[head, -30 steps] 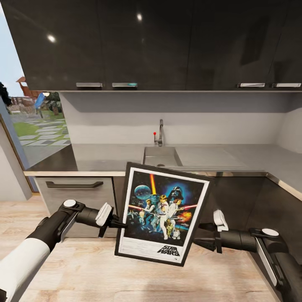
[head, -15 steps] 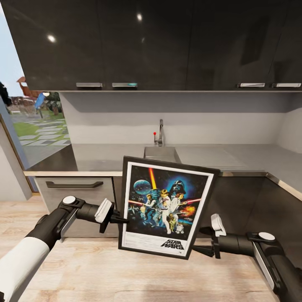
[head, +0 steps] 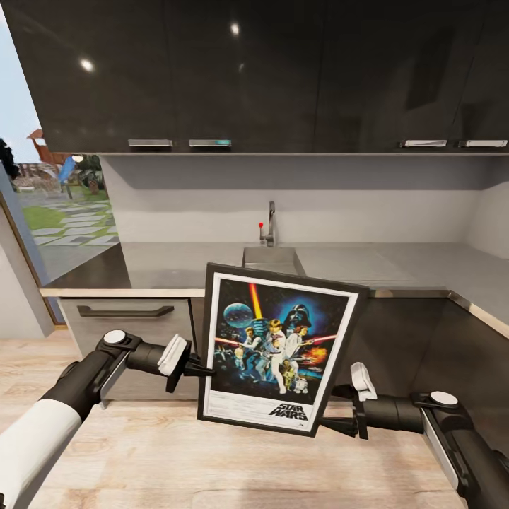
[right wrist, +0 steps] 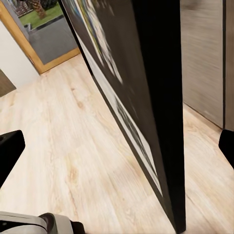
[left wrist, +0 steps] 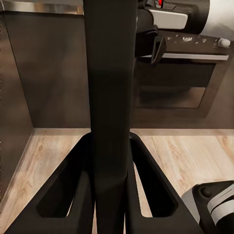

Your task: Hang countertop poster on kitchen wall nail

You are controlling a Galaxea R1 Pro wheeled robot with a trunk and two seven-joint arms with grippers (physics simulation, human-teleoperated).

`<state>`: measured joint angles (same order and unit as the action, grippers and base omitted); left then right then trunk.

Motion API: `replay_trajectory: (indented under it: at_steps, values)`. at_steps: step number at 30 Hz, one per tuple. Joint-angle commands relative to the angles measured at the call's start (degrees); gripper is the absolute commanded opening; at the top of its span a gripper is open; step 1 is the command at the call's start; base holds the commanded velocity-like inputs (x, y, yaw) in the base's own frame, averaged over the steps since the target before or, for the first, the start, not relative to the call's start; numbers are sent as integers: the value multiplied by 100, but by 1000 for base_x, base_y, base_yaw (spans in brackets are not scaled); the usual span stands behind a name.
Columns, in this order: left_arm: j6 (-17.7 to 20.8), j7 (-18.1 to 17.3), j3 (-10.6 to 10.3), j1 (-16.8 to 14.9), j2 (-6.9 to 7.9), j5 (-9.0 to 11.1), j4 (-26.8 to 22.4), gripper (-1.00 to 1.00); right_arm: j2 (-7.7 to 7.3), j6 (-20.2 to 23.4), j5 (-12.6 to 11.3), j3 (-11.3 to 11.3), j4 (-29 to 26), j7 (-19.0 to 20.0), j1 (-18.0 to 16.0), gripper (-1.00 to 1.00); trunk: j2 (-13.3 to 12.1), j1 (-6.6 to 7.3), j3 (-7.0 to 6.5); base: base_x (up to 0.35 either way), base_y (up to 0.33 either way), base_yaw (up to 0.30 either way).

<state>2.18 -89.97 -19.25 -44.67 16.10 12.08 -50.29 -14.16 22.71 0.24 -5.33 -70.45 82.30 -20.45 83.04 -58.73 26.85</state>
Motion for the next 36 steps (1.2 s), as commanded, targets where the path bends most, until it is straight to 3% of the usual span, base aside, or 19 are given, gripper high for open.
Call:
replay_trajectory:
  at_steps: [1,10,36]
  values:
    - [-7,-3,-26,-6,14,34,1,-100,-3,60,3,-4,-3,23,-4,100,4,0,6,0,0,0]
    - [-7,-3,-25,-6,162,39,-4,-100,-8,59,0,-3,-3,23,-3,100,4,0,6,0,0,0]
    - [-7,-3,-37,-6,183,40,-108,-100,1,59,-6,-3,-3,23,-6,100,4,0,6,0,0,0]
